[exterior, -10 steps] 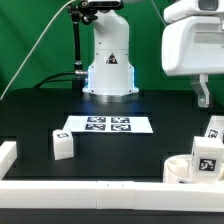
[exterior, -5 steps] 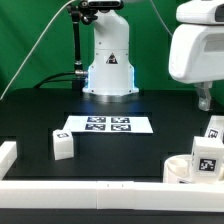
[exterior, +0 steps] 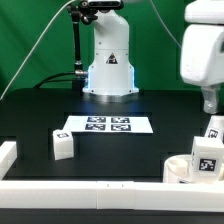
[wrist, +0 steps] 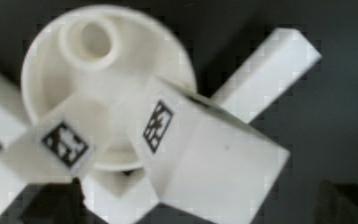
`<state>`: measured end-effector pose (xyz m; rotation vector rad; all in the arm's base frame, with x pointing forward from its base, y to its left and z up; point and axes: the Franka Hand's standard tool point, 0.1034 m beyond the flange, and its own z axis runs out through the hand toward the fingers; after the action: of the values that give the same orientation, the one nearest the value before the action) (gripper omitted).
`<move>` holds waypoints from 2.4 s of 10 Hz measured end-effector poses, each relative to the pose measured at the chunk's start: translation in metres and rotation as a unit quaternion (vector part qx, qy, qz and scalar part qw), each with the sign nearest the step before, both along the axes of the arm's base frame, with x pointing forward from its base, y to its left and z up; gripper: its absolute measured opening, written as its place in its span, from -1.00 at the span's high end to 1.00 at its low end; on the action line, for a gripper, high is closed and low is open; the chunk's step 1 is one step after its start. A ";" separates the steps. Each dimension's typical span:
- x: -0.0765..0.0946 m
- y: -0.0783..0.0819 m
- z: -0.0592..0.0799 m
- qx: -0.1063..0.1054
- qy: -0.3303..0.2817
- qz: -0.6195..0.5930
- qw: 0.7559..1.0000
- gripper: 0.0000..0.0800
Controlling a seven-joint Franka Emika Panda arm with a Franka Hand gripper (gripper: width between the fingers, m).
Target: Assemble stool
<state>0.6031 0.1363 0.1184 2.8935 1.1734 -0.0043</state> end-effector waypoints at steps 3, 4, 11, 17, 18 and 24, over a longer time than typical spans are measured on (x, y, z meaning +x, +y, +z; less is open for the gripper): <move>0.002 -0.002 0.001 -0.011 -0.001 0.153 0.988 -0.62; 0.003 -0.004 0.001 -0.013 0.000 0.195 0.981 -0.62; 0.009 -0.011 -0.011 -0.045 -0.014 0.476 0.878 -0.62; 0.006 -0.015 -0.026 -0.047 -0.005 0.489 0.871 -0.62; 0.006 -0.015 -0.027 -0.047 -0.005 0.487 0.872 -0.62; 0.005 -0.012 -0.029 -0.045 -0.004 0.470 0.882 0.17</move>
Offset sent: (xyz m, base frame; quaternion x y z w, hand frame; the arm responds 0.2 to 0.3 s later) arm 0.0000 0.0000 0.0000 0.0000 0.0000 -0.2571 0.9664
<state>0.6084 0.1247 0.0895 1.9456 2.3314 -0.0298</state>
